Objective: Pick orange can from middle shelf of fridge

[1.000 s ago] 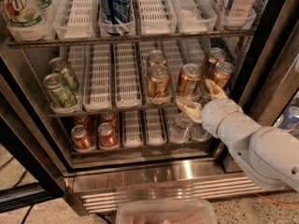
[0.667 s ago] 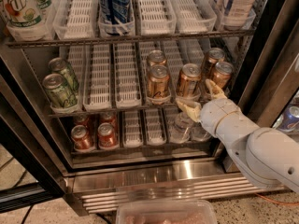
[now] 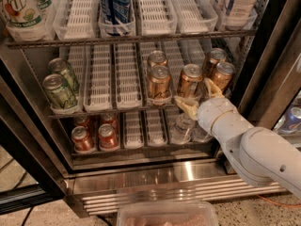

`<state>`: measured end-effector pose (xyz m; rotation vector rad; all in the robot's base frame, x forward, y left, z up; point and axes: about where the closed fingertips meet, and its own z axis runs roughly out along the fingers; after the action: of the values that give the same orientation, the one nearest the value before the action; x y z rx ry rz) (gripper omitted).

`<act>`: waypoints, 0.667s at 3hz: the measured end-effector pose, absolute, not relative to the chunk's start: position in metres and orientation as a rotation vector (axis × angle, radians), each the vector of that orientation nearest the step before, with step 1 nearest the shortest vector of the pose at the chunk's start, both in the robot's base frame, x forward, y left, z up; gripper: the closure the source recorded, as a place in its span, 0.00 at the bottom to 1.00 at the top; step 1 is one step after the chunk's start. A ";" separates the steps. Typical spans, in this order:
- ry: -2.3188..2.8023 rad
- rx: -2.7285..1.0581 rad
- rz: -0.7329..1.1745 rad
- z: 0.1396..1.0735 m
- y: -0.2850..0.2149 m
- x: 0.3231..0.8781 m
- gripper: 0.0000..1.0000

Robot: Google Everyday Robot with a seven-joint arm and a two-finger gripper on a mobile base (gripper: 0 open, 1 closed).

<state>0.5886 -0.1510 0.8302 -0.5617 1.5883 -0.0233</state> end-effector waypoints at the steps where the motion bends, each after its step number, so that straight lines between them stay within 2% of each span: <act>1: 1.582 -0.547 -0.022 0.829 -0.149 0.596 0.38; 2: 1.574 -0.533 -0.017 0.830 -0.146 0.603 0.42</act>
Offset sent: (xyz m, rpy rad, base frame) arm 0.0226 0.0054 -0.0004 0.0396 -0.0233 -0.0201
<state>0.6031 -0.1459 0.8301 -0.5332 1.5744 -0.0167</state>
